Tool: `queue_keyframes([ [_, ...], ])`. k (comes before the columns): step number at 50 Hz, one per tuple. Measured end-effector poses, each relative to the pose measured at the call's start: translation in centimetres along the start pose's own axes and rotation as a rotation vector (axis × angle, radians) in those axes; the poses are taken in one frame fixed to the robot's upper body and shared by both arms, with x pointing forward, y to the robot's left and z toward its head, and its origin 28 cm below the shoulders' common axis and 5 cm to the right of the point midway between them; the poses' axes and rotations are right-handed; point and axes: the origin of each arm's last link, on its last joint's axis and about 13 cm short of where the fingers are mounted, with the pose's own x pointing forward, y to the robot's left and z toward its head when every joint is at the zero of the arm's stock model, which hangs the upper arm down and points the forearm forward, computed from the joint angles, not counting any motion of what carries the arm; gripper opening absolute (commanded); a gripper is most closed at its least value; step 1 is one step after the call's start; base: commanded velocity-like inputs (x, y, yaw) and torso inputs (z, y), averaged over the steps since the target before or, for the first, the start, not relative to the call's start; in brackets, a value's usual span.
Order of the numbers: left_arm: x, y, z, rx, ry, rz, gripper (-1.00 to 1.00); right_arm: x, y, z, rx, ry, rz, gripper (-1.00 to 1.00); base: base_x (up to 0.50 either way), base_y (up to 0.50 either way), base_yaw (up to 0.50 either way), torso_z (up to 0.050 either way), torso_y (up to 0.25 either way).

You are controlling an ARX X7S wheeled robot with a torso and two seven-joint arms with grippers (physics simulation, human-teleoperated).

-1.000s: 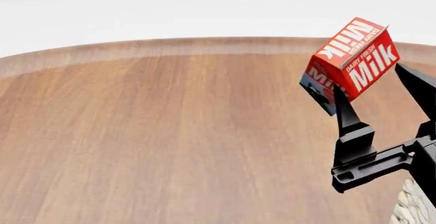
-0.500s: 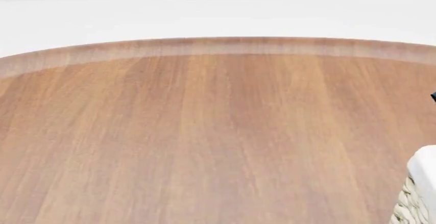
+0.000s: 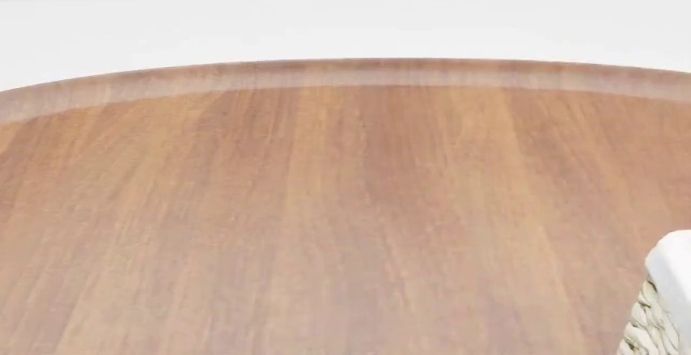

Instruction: Pick the milk and place it in the basket.

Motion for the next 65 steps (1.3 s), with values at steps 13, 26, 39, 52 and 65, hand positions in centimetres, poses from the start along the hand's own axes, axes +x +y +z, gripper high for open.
queue_keyframes([
  [13,0.0,0.0,0.0,-0.001,0.000,0.000,1.00,2.2,-0.8,0.1,-0.033,0.126,0.007,-1.00,0.00,0.00,0.00,0.001,0.002],
  [26,0.0,0.0,0.0,-0.003,0.001,-0.002,1.00,3.1,-2.0,0.1,-0.056,0.256,-0.019,-1.00,0.00,0.00,0.00,0.001,0.001],
  [39,0.0,0.0,0.0,-0.004,0.003,0.000,1.00,3.6,-2.9,-1.0,-0.038,0.360,-0.067,-1.00,0.00,0.00,0.00,0.000,0.002],
  [52,0.0,0.0,0.1,0.003,-0.003,-0.009,1.00,4.7,-3.1,-1.7,-0.011,0.411,-0.100,-1.00,0.00,0.00,0.00,0.001,-0.027],
  [65,-0.1,0.0,0.1,0.015,-0.009,-0.020,1.00,5.9,-2.6,-1.8,-0.015,0.445,-0.088,-1.00,0.00,0.00,0.00,0.005,-0.166],
])
